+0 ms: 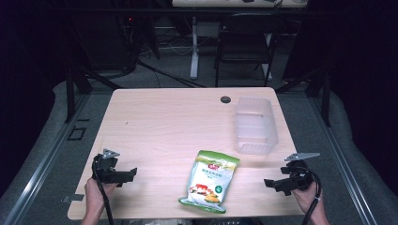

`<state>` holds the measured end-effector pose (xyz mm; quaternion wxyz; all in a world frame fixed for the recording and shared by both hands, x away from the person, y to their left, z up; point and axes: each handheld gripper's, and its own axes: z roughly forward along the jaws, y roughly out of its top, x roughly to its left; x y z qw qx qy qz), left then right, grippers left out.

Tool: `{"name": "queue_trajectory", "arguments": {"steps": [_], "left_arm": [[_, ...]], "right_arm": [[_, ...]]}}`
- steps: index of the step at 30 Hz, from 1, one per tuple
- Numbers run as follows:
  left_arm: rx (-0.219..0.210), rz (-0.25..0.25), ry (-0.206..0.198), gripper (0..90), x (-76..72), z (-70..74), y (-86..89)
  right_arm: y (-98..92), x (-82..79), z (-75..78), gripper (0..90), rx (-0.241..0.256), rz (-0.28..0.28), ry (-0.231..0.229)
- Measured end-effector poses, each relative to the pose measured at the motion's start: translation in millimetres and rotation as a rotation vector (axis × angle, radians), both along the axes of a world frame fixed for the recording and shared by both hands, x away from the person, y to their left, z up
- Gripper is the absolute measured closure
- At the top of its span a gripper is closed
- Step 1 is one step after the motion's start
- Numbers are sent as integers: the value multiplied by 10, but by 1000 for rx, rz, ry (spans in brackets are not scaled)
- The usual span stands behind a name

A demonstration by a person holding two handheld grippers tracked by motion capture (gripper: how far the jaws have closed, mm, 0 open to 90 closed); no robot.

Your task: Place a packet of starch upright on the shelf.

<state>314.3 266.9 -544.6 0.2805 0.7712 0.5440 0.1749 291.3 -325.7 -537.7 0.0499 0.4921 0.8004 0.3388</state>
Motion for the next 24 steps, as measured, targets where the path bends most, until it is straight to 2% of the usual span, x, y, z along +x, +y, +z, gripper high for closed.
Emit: {"name": "queue_trajectory", "arguments": {"steps": [1, 7, 9, 14, 19, 24], "left_arm": [[-3, -4, 10, 2, 1, 4, 6], [-10, -5, 7, 2, -8, 9, -2], [-26, -13, 15, 3, -14, 0, -4], [-29, -19, 26, 3, 1, -6, -33], [-17, -26, 18, 3, -2, 8, -54], [-26, -21, 32, 3, 50, -6, -22]], "right_arm": [[9, 0, 1, 17, -3, 5, 4], [69, -12, 1, 16, -9, 17, 19], [115, -13, -12, 0, -22, 33, 41], [183, -13, -30, 0, -8, 66, 68], [234, -12, -29, 0, 7, 80, 68], [338, 28, -7, 0, 24, 95, 59]]}}
